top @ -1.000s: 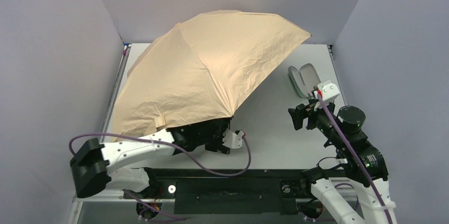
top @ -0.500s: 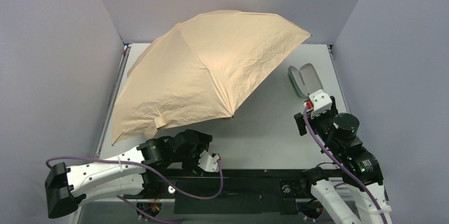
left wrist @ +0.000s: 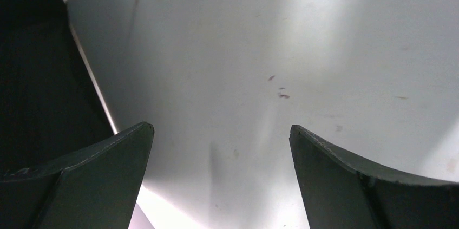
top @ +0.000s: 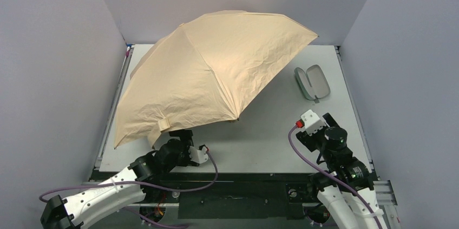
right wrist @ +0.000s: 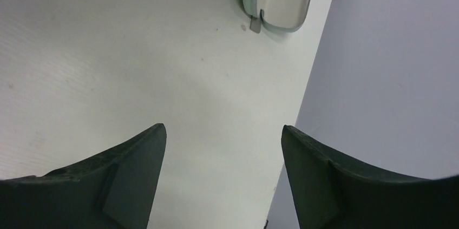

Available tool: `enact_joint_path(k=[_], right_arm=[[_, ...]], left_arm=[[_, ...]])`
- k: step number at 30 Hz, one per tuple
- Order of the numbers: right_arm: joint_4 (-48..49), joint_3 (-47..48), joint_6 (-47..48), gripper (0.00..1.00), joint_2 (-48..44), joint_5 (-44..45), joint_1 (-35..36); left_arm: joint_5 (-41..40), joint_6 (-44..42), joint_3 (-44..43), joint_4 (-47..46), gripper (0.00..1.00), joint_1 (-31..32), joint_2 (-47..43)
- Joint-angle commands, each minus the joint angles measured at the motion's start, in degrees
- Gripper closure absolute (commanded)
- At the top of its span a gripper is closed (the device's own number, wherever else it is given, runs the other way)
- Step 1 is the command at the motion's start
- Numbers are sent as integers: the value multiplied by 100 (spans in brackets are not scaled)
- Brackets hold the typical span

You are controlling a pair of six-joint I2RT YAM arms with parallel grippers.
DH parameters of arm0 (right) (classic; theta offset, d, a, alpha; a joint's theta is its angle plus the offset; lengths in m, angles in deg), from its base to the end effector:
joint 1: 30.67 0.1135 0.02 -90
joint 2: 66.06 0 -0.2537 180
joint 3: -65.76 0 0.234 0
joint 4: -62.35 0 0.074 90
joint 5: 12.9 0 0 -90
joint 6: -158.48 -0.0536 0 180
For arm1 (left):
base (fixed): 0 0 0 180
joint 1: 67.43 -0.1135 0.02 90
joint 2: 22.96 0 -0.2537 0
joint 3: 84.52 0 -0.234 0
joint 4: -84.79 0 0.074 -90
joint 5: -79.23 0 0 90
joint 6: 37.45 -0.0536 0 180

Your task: Open the umbrella

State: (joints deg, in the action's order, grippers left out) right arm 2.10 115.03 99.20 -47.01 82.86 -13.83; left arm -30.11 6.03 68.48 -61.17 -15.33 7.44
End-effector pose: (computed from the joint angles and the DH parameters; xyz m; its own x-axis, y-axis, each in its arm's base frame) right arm 0.0902 0.0217 0.2504 -0.3070 -0.6240 -0.7186 -0.4210 0.7662 -0.4854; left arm 0.0961 -0.0946 0.1523 0.1661 0.9012 -0.4003 0.6722 0.1935 0.7147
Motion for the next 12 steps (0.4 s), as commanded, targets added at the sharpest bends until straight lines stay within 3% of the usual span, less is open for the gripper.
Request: enact_joint_path(k=[1, 12], right_arm=[[510, -436, 572, 25, -310, 367, -23], [1106, -982, 622, 22, -617, 470, -24]], left_arm=[[-628, 118, 95, -1133, 3, -411, -223], [-671, 46, 277, -1706, 3, -1186, -426]])
